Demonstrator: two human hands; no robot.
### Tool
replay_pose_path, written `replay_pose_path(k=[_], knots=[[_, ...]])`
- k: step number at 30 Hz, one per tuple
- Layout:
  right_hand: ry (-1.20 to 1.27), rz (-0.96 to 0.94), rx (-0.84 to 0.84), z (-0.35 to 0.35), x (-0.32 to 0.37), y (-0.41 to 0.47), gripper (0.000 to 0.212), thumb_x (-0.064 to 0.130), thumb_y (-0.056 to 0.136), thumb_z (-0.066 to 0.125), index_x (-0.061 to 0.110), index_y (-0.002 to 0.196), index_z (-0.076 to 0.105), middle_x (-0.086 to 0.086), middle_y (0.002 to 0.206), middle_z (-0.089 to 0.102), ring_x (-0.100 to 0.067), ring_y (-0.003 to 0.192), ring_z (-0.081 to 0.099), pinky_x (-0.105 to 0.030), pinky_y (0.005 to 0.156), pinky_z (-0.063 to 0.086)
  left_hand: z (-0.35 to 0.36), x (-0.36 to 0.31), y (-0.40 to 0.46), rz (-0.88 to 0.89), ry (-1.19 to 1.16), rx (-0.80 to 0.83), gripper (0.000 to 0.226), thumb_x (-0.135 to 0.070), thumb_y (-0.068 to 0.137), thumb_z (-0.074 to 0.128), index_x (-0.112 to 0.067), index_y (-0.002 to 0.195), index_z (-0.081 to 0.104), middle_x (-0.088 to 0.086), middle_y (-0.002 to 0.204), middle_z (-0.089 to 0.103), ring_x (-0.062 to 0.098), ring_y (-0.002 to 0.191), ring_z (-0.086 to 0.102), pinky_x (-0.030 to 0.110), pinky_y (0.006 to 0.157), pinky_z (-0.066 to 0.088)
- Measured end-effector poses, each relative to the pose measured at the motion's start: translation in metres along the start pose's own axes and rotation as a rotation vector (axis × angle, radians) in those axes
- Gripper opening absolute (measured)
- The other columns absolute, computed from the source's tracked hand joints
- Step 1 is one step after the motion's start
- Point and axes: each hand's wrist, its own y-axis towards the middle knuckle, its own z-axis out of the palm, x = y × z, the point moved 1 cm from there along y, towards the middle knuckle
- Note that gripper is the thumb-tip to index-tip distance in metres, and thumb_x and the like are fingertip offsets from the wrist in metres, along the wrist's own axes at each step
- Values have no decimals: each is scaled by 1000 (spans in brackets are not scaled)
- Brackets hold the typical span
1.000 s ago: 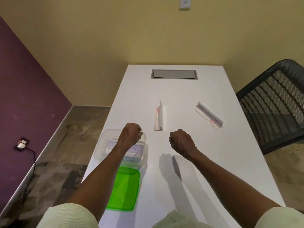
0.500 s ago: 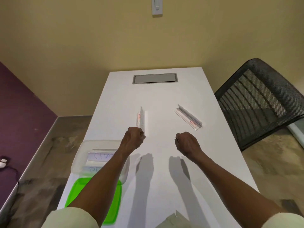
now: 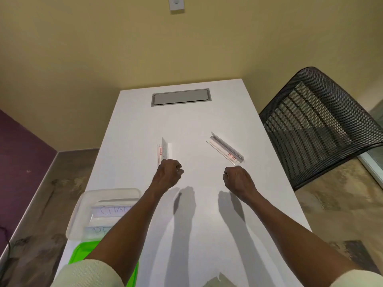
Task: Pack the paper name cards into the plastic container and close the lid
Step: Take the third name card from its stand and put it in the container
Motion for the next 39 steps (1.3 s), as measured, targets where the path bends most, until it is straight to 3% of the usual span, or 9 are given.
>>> replay_pose_path(k=[3, 8, 15, 21, 24, 28, 32, 37, 39], knots=[[18, 39, -3, 6, -10, 9, 23, 6, 82, 49, 5, 61, 40, -18, 59, 53, -32, 58, 38, -31, 54, 27, 7, 0, 14, 0, -44, 7, 16, -23, 86, 63, -9, 92, 69, 6, 93, 70, 27, 93, 61, 33, 82, 52], [80, 80, -27, 11, -25, 23, 22, 6, 83, 51, 4, 62, 44, -14, 55, 47, -32, 56, 39, -31, 54, 28, 19, 0, 42, -20, -97, 5, 31, -25, 88, 63, -8, 114, 65, 7, 120, 67, 24, 115, 59, 34, 95, 49], [120, 181, -70, 9, -38, 45, 28, -1, 76, 49, 11, 60, 30, -3, 53, 26, -28, 57, 27, -30, 53, 22, 33, -11, 86, 17, -93, -14, 27, -16, 91, 52, -2, 111, 65, 12, 115, 69, 29, 113, 61, 32, 95, 48], [131, 282, -75, 20, -61, 65, 11, -1, 83, 53, 0, 73, 57, -16, 70, 59, -34, 69, 53, -31, 63, 33, 47, -24, 133, 108, -54, -20, 32, -5, 90, 42, -1, 110, 65, 14, 97, 70, 33, 91, 63, 27, 80, 46], [144, 304, -90, 21, -70, 74, 17, 4, 89, 50, 2, 72, 54, -17, 73, 56, -32, 71, 53, -29, 65, 30, 52, -32, 157, 126, -67, 13, 31, -2, 87, 40, -24, 96, 60, 3, 82, 56, 26, 73, 43, 23, 68, 36], [103, 395, 49, 22, -82, 90, 24, 16, 96, 38, 3, 90, 57, -18, 90, 58, -33, 84, 58, -36, 71, 46, 60, -46, 188, 115, -74, -1, 40, -5, 90, 43, -9, 126, 59, 9, 105, 68, 23, 95, 61, 16, 76, 35], [70, 407, 59, 23, -88, 102, 24, 9, 96, 39, 0, 89, 61, -20, 92, 63, -33, 86, 60, -40, 76, 51, 70, -61, 212, 136, -54, 30, 45, -3, 91, 39, -5, 135, 52, 14, 124, 64, 31, 118, 57, 25, 90, 41], [200, 580, 2, 33, -93, 117, 25, 12, 94, 44, 3, 71, 49, -13, 71, 50, -27, 70, 45, -33, 63, 36, 87, -74, 237, 173, 16, 96, 48, -4, 91, 38, -7, 138, 48, 11, 130, 61, 30, 123, 52, 31, 100, 41], [248, 671, -24, 37, -97, 120, 29, 14, 92, 47, 3, 65, 43, -11, 65, 47, -28, 66, 43, -30, 61, 29, 94, -79, 245, 174, 33, 137, 33, -6, 90, 40, -16, 117, 56, 7, 107, 64, 31, 103, 52, 29, 91, 42]])
